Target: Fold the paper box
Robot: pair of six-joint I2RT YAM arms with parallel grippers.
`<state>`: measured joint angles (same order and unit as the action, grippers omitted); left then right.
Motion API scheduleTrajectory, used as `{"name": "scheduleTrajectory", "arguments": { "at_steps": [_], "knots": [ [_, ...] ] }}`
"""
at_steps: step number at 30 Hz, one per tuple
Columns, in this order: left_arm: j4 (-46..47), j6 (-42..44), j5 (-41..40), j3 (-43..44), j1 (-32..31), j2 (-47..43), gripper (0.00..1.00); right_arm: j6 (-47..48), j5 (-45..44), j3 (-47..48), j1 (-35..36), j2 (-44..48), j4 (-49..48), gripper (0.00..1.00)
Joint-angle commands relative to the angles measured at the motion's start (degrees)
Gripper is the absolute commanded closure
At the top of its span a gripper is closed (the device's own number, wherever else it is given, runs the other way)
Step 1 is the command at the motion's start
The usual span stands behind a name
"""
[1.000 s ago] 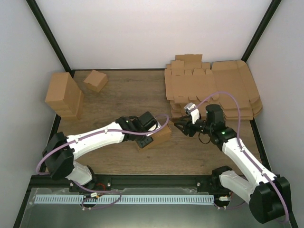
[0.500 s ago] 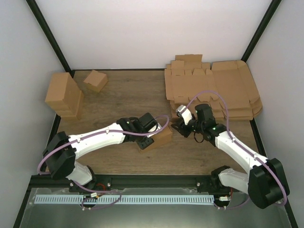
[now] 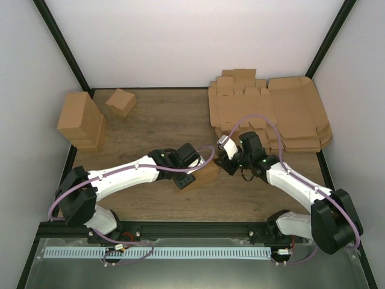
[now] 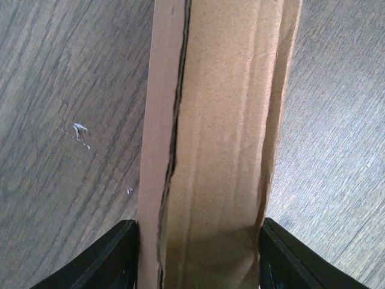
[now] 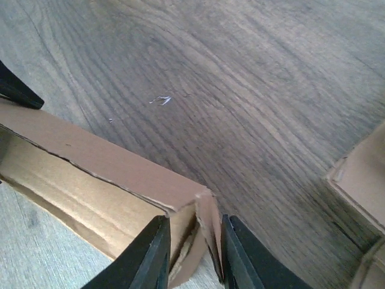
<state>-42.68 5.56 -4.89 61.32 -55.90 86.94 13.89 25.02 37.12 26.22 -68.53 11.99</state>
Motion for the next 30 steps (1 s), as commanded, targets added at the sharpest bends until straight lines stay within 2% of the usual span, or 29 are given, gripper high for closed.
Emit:
{"name": "scheduleTrajectory", "arguments": {
  "at_steps": [1, 10, 30],
  "knots": [
    [-0.25, -0.08, -0.15, 0.13, 0.11, 0.93, 0.47, -2.72, -1.73, 3.43, 1.65, -0.72, 0.61, 0.75],
    [-0.7, -0.27, -0.7, 0.53, -0.05, 1.32, 0.48, -7.79, -2.09, 4.45, 1.69, -0.72, 3.63, 0.9],
    [-2.92, -1.67, -4.61, 3.11, -1.64, 3.39, 0.51, -24.63, -2.01, 10.48, 1.72, -4.66, 13.83, 0.99]
  ]
}}
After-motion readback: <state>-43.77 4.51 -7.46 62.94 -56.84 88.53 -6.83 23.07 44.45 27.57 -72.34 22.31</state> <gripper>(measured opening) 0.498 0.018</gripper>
